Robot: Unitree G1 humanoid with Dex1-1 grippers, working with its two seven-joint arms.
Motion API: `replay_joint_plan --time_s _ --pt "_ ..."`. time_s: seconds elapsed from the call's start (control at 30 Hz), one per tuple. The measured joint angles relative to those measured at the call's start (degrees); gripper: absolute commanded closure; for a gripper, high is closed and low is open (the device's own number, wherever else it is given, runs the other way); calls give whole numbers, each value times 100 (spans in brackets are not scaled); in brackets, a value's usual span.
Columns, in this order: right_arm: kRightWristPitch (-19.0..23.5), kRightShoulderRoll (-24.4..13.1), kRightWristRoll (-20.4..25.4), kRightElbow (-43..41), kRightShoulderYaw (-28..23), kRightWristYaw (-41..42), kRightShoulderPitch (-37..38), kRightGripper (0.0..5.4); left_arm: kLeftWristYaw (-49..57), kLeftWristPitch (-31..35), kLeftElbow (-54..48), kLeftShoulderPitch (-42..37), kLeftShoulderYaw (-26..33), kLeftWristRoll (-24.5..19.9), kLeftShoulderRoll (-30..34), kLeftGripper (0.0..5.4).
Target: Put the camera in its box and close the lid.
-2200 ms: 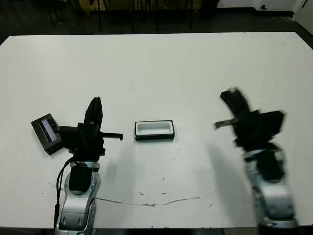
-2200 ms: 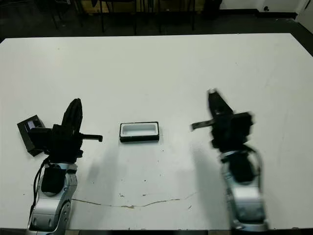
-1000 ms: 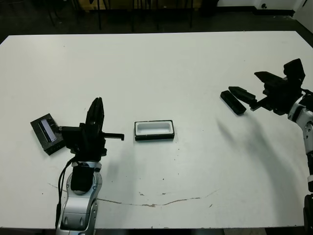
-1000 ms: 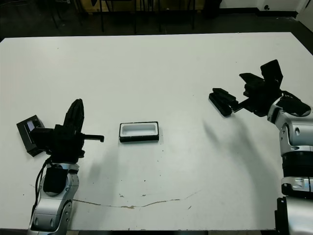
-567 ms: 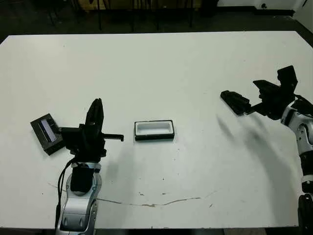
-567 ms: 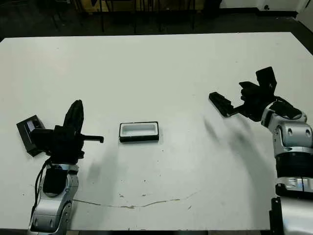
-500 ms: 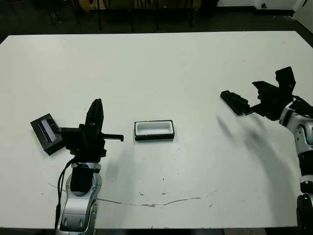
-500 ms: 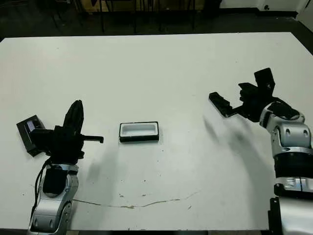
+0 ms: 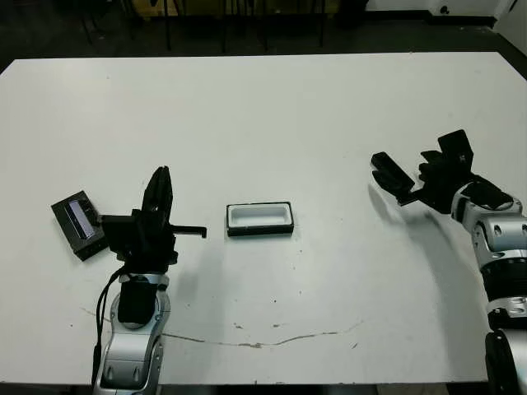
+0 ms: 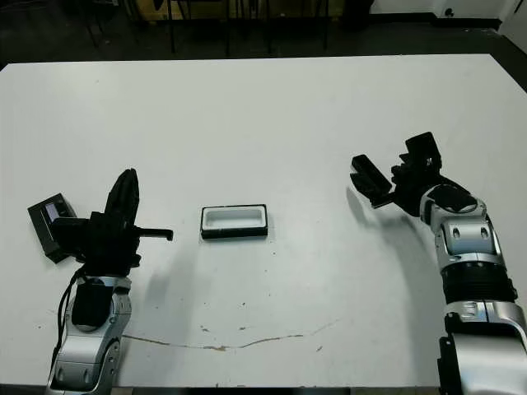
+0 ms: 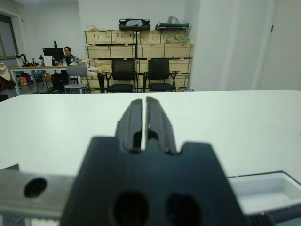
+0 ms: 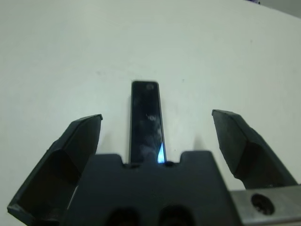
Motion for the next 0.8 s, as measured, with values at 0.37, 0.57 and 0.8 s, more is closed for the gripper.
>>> replay_joint_plan --time_s 0.37,0.57,0.8 --pt "-1 83 -26 71 -1 -198 67 1 -22 2 -4 6 7 -31 13 540" --pt "43 268 177 17 -239 -326 197 11 -37 0 -2 6 14 -27 26 540" --pt "53 416 179 -330 -206 -549 380 120 -36 15 -8 9 13 -19 26 540"
